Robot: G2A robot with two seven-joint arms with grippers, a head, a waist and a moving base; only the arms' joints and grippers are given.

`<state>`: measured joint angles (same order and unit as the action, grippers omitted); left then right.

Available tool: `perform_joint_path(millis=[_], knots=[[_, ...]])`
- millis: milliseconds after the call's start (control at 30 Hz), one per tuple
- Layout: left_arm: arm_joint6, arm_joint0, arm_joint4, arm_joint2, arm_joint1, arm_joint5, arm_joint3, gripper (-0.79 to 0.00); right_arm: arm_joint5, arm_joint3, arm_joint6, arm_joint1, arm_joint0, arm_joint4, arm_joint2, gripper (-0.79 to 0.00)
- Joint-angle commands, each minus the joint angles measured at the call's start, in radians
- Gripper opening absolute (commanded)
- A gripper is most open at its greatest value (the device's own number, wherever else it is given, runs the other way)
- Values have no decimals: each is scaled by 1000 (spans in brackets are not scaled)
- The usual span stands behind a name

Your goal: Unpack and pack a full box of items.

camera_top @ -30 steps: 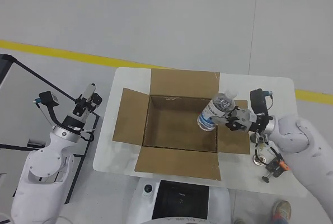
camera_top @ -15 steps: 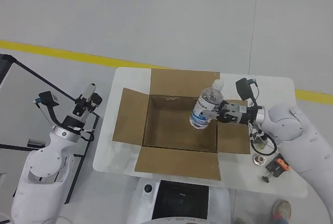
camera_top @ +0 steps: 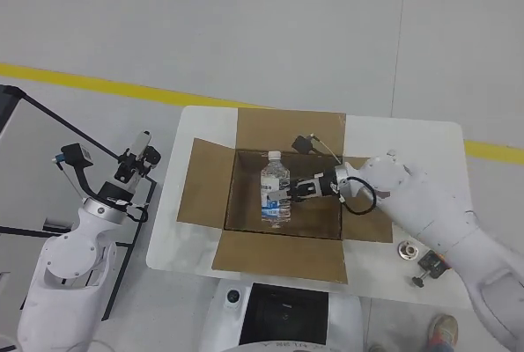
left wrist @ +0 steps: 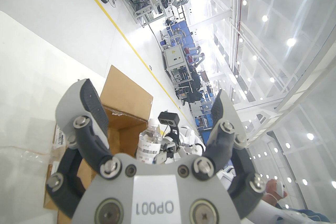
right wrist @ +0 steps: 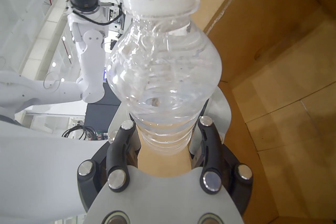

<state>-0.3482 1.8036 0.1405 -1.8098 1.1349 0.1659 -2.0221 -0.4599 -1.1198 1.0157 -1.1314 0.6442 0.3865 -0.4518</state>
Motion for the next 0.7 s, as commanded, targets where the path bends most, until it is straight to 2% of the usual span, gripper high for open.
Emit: perform_joint_path(millis=[0,267,300,433,467,533,667], knots=[[0,0,0,0,0,0,0,0,14,68,-27,-41,-24,-40,42,-785],[0,0,0,0,0,0,0,0,-7,263,-41,-139,-53,-86,104,-773],[0,0,0,0,0,0,0,0,-9,276,-40,-149,-56,-86,107,-677],[0,0,0,0,0,0,0,0,-22,335,-21,-186,-64,-74,114,-622],[0,0,0,0,0,0,0,0,-27,350,-15,-194,-68,-72,114,-542],[0,0,0,0,0,0,0,0,-37,380,-7,-208,-72,-62,112,-434],[0,0,0,0,0,0,0,0,-56,435,7,-234,-78,-52,108,-409]])
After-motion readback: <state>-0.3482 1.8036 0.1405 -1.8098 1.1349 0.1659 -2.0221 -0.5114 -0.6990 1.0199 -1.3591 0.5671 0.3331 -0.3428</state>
